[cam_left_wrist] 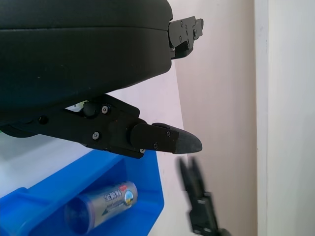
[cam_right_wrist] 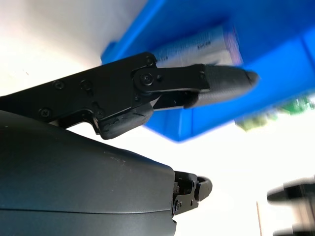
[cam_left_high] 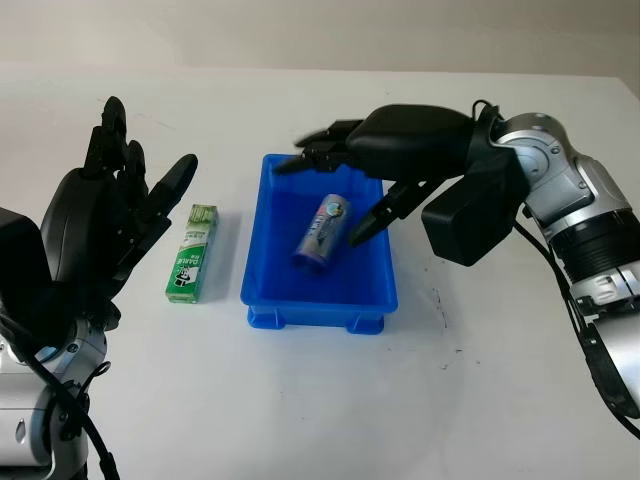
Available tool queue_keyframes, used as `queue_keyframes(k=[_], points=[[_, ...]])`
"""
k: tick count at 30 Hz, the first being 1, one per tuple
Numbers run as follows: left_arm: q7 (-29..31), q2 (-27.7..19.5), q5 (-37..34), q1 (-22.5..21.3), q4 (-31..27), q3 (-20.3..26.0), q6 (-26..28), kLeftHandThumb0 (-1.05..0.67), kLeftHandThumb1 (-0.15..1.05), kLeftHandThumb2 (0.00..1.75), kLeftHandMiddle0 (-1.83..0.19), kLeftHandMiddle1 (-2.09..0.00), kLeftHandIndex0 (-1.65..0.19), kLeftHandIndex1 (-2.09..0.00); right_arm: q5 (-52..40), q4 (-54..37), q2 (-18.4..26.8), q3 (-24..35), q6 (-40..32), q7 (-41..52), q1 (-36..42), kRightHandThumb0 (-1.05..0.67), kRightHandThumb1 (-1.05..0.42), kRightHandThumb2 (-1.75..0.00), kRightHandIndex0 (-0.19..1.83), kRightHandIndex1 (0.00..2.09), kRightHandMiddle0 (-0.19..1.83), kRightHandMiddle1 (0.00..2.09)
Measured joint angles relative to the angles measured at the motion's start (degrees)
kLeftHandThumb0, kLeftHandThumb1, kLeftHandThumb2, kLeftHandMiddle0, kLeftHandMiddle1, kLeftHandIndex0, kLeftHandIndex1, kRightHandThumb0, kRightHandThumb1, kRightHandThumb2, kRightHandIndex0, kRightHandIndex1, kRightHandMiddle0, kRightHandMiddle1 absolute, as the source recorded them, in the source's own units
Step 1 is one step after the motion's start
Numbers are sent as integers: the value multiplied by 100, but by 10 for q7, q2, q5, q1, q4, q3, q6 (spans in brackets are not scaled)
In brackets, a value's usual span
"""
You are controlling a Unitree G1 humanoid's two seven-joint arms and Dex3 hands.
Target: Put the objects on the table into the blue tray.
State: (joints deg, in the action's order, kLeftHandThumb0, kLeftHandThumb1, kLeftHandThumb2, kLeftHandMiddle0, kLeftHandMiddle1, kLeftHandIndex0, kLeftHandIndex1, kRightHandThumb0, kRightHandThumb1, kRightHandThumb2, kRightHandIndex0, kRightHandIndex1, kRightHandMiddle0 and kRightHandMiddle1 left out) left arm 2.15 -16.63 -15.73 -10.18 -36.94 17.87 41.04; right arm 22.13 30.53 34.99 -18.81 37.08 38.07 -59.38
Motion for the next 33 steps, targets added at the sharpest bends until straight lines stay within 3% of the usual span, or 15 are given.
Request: queue_keyframes(k=[10,21,27,33], points=[[2,-10,3,-3,5,-3,0,-46,105,22,19,-1,19,0,-70,-64,-13,67,-88,-28,22,-102,-105,-66,-19,0,-19,0],[9,-45,28,-6,21,-3,5,-53,105,13,18,-4,19,-1,-150,-149,-13,159,-274,-48,95,-92,-105,-70,-19,0,-19,0],[25,-89,55,-18,42,-3,7,-60,105,12,19,-4,19,0,-148,-196,4,179,-344,-53,131,-87,-105,-68,-19,0,-18,2],[60,-152,99,-31,80,-18,3,-62,105,10,-4,-10,7,-7,-153,-204,27,197,-349,-51,148,-85,-105,-65,-19,0,-17,4]])
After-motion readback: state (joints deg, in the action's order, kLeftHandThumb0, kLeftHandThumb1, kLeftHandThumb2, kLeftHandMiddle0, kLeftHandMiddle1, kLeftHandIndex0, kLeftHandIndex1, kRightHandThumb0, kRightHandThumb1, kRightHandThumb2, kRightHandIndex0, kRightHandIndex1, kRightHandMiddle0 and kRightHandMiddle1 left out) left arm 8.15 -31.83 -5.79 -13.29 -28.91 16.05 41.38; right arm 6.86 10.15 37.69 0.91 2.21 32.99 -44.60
